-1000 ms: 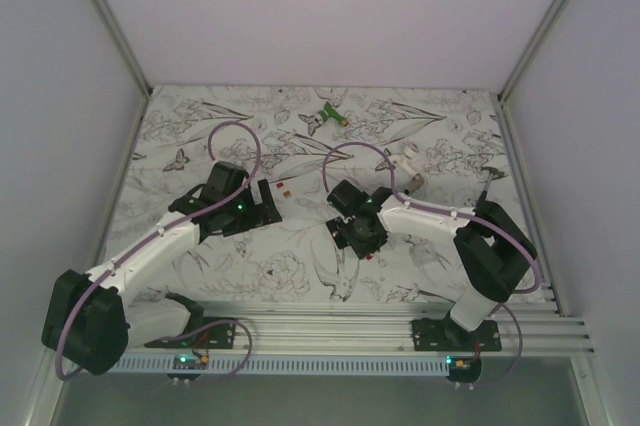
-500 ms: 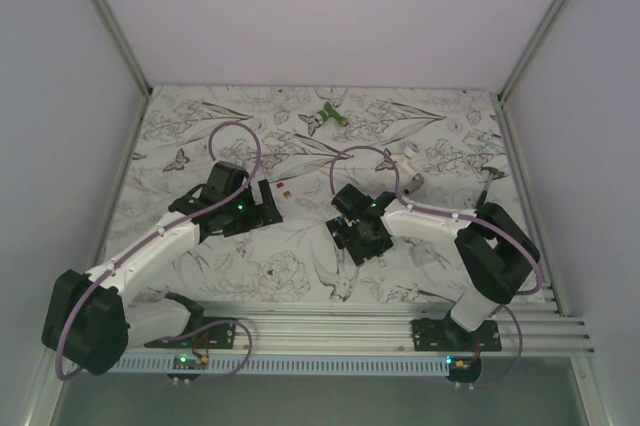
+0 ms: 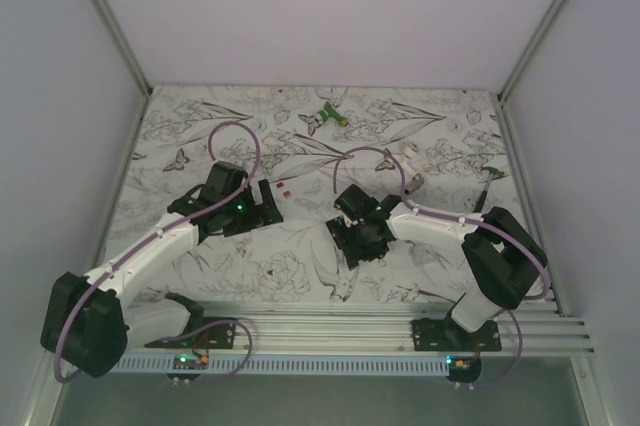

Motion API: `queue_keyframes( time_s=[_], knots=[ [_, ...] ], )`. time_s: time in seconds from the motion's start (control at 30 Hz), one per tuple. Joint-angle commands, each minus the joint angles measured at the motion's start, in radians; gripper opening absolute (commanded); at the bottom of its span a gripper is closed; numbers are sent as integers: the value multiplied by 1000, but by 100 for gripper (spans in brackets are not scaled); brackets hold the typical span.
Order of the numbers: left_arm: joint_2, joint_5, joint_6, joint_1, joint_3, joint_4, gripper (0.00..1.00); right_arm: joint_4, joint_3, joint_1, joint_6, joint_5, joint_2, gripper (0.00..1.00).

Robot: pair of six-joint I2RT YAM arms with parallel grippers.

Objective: Snap on the fuse box
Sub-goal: Place the fuse at the center of the board, then pick up the fuse from the center of the board.

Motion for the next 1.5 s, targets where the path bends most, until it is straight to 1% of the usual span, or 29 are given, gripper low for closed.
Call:
queue_keyframes(
  time_s=[0.0, 0.1, 0.27, 0.33, 0.43, 0.83, 0.97, 1.23, 1.47],
  knots=[
    [-21, 14, 18, 6, -14, -35, 100, 56, -6, 22, 52, -98, 5, 61],
    [-25, 13, 16, 6, -16, -36, 100, 42, 15, 39, 37, -83, 6, 61],
    [-32, 8, 16, 6, -19, -37, 100, -50, 76, 52, -36, 76, -17, 60],
    [-33, 8, 18, 5, -20, -38, 100, -59, 86, 51, -66, 148, -34, 59],
    [-34, 6, 17, 6, -19, -39, 100, -50, 89, 48, -100, 194, -36, 58],
    [-42, 3, 19, 6, -20, -42, 100, 13, 94, 35, -167, 190, 33, 49],
    [-43, 3, 20, 6, -20, -43, 100, 14, 93, 33, -167, 183, 48, 48],
    [-42, 3, 19, 6, -20, -45, 100, 19, 79, 21, -165, 151, 67, 39],
    [-45, 3, 19, 6, -20, -45, 100, 18, 76, 11, -160, 138, 98, 34]
  ],
)
